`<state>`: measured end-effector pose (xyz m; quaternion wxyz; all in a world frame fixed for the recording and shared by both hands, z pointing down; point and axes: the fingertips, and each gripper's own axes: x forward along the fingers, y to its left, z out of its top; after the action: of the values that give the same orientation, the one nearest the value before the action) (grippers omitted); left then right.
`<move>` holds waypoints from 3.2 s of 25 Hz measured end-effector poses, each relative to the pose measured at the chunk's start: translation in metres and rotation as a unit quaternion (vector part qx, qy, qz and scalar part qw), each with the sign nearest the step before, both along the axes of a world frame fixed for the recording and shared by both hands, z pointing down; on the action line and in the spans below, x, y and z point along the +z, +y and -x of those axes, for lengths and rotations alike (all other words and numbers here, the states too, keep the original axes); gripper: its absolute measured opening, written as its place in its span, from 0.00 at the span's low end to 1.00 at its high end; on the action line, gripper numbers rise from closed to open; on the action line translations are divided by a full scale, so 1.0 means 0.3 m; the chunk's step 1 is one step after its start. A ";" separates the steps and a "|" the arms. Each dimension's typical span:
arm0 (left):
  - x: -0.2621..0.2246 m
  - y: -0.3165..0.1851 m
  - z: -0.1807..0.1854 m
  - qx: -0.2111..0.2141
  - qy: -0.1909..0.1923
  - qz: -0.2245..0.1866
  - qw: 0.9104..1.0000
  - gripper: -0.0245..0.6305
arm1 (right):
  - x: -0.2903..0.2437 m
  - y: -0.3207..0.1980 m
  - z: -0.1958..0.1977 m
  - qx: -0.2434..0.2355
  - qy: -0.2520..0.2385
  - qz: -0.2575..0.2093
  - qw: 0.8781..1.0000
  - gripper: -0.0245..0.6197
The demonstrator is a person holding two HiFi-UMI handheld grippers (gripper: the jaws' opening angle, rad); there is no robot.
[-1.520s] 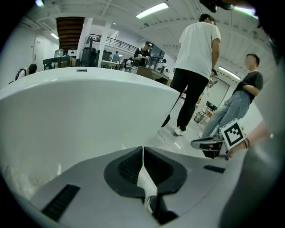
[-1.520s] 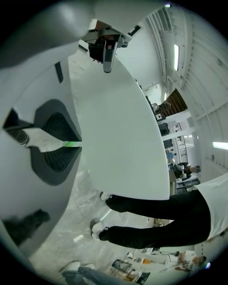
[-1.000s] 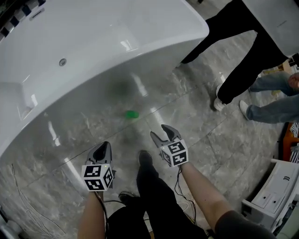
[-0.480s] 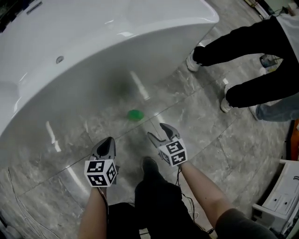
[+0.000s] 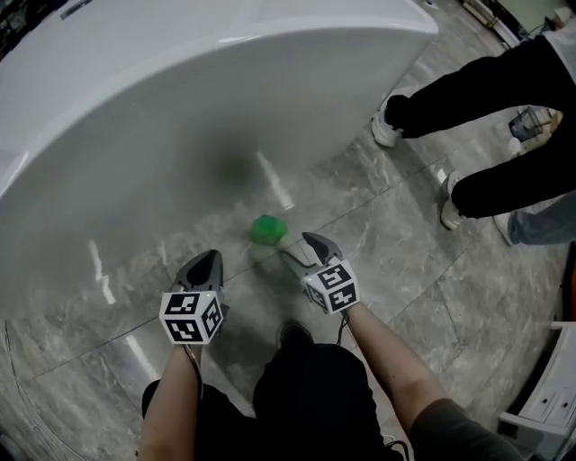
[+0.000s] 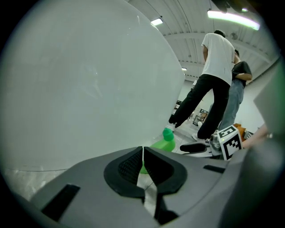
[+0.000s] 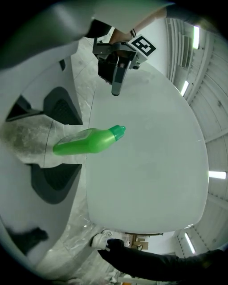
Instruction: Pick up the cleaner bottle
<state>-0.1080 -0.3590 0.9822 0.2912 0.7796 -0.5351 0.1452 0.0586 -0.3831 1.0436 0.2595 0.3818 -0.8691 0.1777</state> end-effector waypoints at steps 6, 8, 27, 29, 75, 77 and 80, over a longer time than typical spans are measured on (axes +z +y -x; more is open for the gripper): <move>0.131 0.002 0.022 -0.014 0.015 0.011 1.000 0.07 | 0.122 0.000 0.010 0.004 -0.007 0.007 1.000 0.47; 0.154 -0.005 0.021 -0.003 0.011 0.007 1.000 0.07 | 0.151 -0.011 0.028 -0.004 -0.004 0.002 1.000 0.47; 0.265 -0.083 0.031 0.001 -0.022 -0.001 1.000 0.07 | 0.304 -0.131 0.174 -0.111 -0.017 -0.048 0.993 0.50; 0.276 -0.082 0.034 -0.006 -0.018 0.006 1.000 0.07 | 0.306 -0.145 0.188 -0.121 -0.022 -0.054 0.991 0.50; 0.285 -0.078 0.073 -0.011 -0.018 0.010 1.000 0.07 | 0.322 -0.221 0.275 0.027 -0.249 0.107 0.962 0.34; 0.274 -0.083 0.071 -0.005 -0.018 0.005 1.000 0.07 | 0.287 -0.223 0.271 0.034 -0.279 0.115 0.953 0.34; 0.224 -0.095 0.056 0.011 -0.010 -0.006 1.000 0.07 | 0.211 -0.216 0.267 0.043 -0.315 0.125 0.940 0.34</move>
<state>-0.1249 -0.3874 1.0493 0.2793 0.7858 -0.5303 0.1525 -0.0214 -0.4480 1.1068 0.0101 0.3079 -0.8599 0.4069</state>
